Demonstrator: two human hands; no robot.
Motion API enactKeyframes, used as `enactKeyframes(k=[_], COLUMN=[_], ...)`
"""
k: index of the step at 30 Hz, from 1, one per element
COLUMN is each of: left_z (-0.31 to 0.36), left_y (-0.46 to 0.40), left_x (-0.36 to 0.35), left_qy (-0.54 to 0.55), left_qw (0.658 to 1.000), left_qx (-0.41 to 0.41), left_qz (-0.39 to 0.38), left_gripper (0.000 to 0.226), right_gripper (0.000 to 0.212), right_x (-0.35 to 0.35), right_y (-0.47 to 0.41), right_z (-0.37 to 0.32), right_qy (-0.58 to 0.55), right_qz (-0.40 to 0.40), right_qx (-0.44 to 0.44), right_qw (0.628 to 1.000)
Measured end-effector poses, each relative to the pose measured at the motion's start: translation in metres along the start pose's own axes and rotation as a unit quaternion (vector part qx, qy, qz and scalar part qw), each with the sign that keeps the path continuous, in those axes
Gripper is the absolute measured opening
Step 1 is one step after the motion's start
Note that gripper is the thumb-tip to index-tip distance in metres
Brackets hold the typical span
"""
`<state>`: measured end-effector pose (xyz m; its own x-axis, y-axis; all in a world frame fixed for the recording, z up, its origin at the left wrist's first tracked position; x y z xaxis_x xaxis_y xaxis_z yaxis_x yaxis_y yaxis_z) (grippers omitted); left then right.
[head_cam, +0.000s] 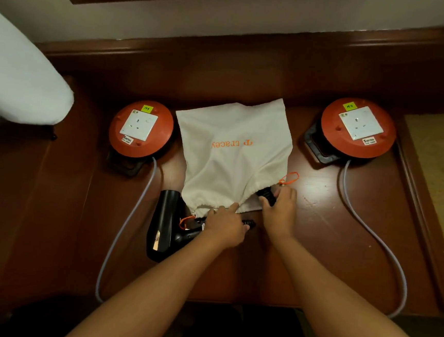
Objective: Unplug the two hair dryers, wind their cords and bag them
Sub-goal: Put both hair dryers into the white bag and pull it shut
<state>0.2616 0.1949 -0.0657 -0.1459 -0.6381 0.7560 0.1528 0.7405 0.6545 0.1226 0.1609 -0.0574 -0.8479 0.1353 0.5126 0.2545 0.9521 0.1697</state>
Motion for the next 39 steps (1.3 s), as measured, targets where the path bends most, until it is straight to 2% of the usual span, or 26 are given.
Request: enactKeyframes(k=[3, 5, 8, 10, 13, 15, 17, 20, 25, 28, 32, 34, 36, 37, 39], left_z=[-0.004, -0.007, -0.011, -0.011, -0.011, -0.012, -0.015, -0.017, -0.015, -0.015, -0.022, -0.029, -0.038, -0.044, -0.057], left_y=[0.001, 0.005, 0.008, 0.006, -0.002, -0.008, -0.015, -0.022, -0.018, -0.014, -0.009, -0.008, -0.008, -0.008, -0.009], left_x=[0.002, 0.01, 0.023, 0.027, 0.025, 0.021, 0.014, 0.006, 0.009, 0.011, 0.015, 0.019, 0.027, 0.032, 0.039], left_qy=[0.03, 0.067, 0.096, 0.09, 0.064, 0.071, 0.093, 0.107, 0.078, 0.057, 0.068, 0.117, 0.146, 0.143, 0.129], left_qw=[0.999, 0.99, 0.968, 0.964, 0.975, 0.982, 0.987, 0.99, 0.994, 0.995, 0.993, 0.984, 0.967, 0.958, 0.941], left_qx=[-0.009, -0.009, 0.008, 0.021, 0.036, 0.055, 0.074, 0.081, 0.067, 0.058, 0.043, 0.044, 0.055, 0.069, 0.112], left_qz=[0.033, 0.12, 0.233, 0.25, 0.21, 0.166, 0.111, 0.043, 0.043, 0.057, 0.081, 0.123, 0.2, 0.24, 0.293], left_gripper=[0.05, 0.04, 0.031, 0.038, 0.046, 0.049, 0.054, 0.059, 0.046, 0.043, 0.04, 0.039, 0.037, 0.037, 0.039], right_gripper=[0.027, 0.028, 0.043, 0.062, 0.084, 0.086, 0.081, 0.074, 0.065, 0.05, 0.043, 0.046, 0.051, 0.053, 0.057], right_x=[0.004, 0.01, 0.026, 0.03, 0.02, 0.012, 0.005, -0.007, -0.025, -0.028, -0.02, -0.016, -0.009, -0.003, 0.01], right_y=[0.005, 0.012, 0.015, 0.009, -0.008, -0.019, -0.025, -0.024, -0.028, -0.028, -0.028, -0.027, -0.025, -0.026, -0.03], right_z=[-0.001, 0.003, -0.002, -0.009, -0.007, 0.001, 0.006, 0.006, 0.007, 0.009, 0.01, 0.009, 0.007, 0.005, -0.006], right_qy=[-0.002, -0.013, 0.027, 0.128, 0.265, 0.305, 0.299, 0.233, 0.164, 0.12, 0.095, 0.082, 0.096, 0.126, 0.175], right_qz=[0.002, -0.002, 0.014, -0.007, -0.151, -0.235, -0.26, -0.283, -0.241, -0.214, -0.186, -0.202, -0.225, -0.218, -0.145], right_qx=[-0.001, 0.021, 0.111, 0.189, 0.21, 0.187, 0.177, 0.143, 0.082, 0.042, 0.018, 0.007, 0.007, 0.017, 0.041], right_qw=[1.0, 1.0, 0.993, 0.973, 0.929, 0.904, 0.901, 0.919, 0.953, 0.968, 0.978, 0.976, 0.97, 0.968, 0.973])
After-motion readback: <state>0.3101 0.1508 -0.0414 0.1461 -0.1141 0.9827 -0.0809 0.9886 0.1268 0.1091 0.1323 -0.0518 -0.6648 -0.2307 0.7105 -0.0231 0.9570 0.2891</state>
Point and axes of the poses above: each hand's wrist, its own y-axis away from the middle knuckle, its own x-axis out of the back of the hand, z = x × y, the point moved 5 cm from there along -y, towards the middle knuckle, and after that the axes turned 10 degrees about -y, right-handed, at the moved point
